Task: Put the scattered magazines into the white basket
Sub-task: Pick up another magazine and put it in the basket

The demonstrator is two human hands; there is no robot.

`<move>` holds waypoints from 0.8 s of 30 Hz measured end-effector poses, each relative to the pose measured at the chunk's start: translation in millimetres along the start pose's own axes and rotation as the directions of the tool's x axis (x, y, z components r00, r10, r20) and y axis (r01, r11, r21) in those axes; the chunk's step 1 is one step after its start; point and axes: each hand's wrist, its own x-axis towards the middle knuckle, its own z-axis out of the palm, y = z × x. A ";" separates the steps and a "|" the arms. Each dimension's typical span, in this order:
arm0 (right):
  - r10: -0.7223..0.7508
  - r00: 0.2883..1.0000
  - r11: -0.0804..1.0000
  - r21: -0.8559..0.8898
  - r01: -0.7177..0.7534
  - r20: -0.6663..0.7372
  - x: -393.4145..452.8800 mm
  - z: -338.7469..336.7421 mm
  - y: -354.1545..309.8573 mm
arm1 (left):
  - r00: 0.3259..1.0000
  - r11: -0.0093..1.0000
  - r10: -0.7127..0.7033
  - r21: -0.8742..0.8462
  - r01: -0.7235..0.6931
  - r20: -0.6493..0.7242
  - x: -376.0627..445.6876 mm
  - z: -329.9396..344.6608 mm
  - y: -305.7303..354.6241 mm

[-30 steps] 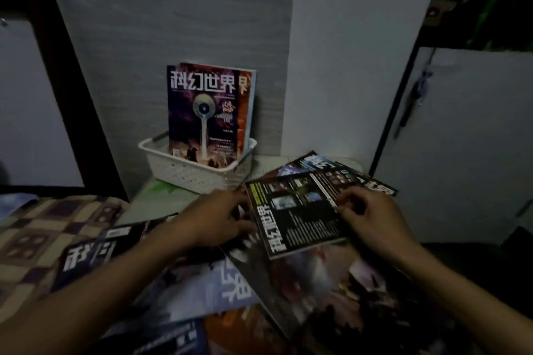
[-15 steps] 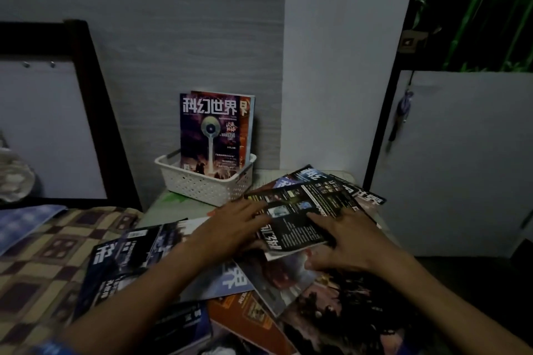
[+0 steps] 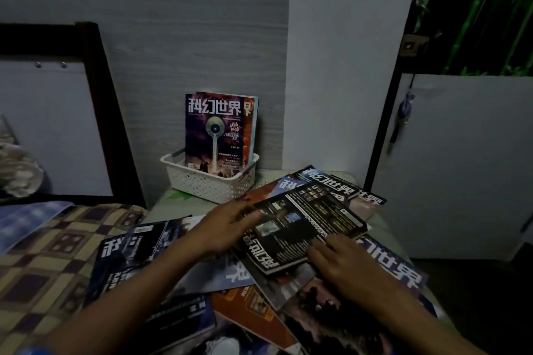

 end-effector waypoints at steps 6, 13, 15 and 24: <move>0.398 0.892 0.904 0.257 -0.342 -0.216 12.4 -16.9 -4.5 | 0.959 0.931 -0.186 -0.351 0.102 -0.214 -8.5 -7.4 -11.8; 0.776 0.539 0.557 0.757 -0.343 -0.327 57.0 -77.8 41.4 | 0.972 0.706 -0.081 -0.702 -0.099 -0.219 14.5 -57.5 9.0; 0.817 0.509 0.460 0.837 -0.297 -0.269 73.4 -85.5 43.3 | 0.972 0.794 -0.042 -0.598 -0.109 -0.232 19.7 -56.2 13.7; 0.649 0.720 0.480 0.867 -0.137 -0.246 172.4 -85.5 33.6 | 0.830 0.868 -0.066 -0.442 -0.225 -0.553 43.3 -119.3 -1.6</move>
